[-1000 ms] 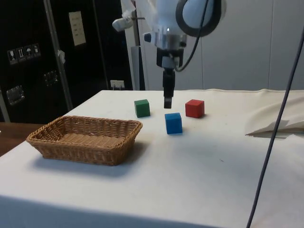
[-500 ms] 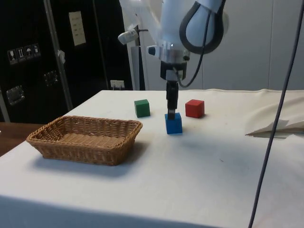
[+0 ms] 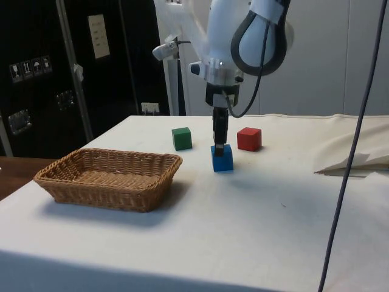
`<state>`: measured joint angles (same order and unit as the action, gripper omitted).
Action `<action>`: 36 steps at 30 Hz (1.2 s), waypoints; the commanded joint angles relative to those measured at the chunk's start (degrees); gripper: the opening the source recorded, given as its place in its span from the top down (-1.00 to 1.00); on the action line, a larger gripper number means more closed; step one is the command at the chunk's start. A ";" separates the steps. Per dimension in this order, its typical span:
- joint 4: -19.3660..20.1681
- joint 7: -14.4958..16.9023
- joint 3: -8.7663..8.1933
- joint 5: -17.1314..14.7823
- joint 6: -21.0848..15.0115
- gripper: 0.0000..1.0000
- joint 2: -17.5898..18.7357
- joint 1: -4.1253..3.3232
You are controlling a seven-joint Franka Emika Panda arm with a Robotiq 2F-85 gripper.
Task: Pick up the blue cube and place it into the basket.
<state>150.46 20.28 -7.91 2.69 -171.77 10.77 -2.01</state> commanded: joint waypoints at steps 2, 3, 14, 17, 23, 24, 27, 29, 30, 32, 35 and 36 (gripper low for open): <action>0.00 0.00 0.06 -0.06 -0.69 -0.99 0.92 0.00; -0.06 0.06 0.11 -0.11 -0.86 -0.99 1.20 0.11; -0.63 0.86 -0.29 -0.29 -2.06 -0.99 3.55 0.74; -0.74 0.97 -0.57 -0.29 -2.06 -0.99 3.72 0.69; -0.80 0.86 -0.86 -0.11 -1.89 -0.99 3.90 0.52; -0.80 0.80 -0.86 -0.11 -1.83 -0.99 3.90 0.52; -0.80 0.74 -0.92 -0.06 -1.78 -0.99 3.84 0.46; -0.74 0.74 -0.97 -0.06 -1.72 -0.93 3.84 0.40; -0.74 0.74 -0.97 -0.06 -1.72 -0.77 3.84 0.40; -0.74 0.69 -1.09 0.00 -1.55 -0.36 3.72 0.34; -0.74 0.69 -1.03 0.00 -1.66 0.10 3.78 0.40; -0.74 0.69 -1.03 0.00 -1.66 0.53 3.78 0.34</action>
<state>149.71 20.97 -9.00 2.69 -173.32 14.50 -1.66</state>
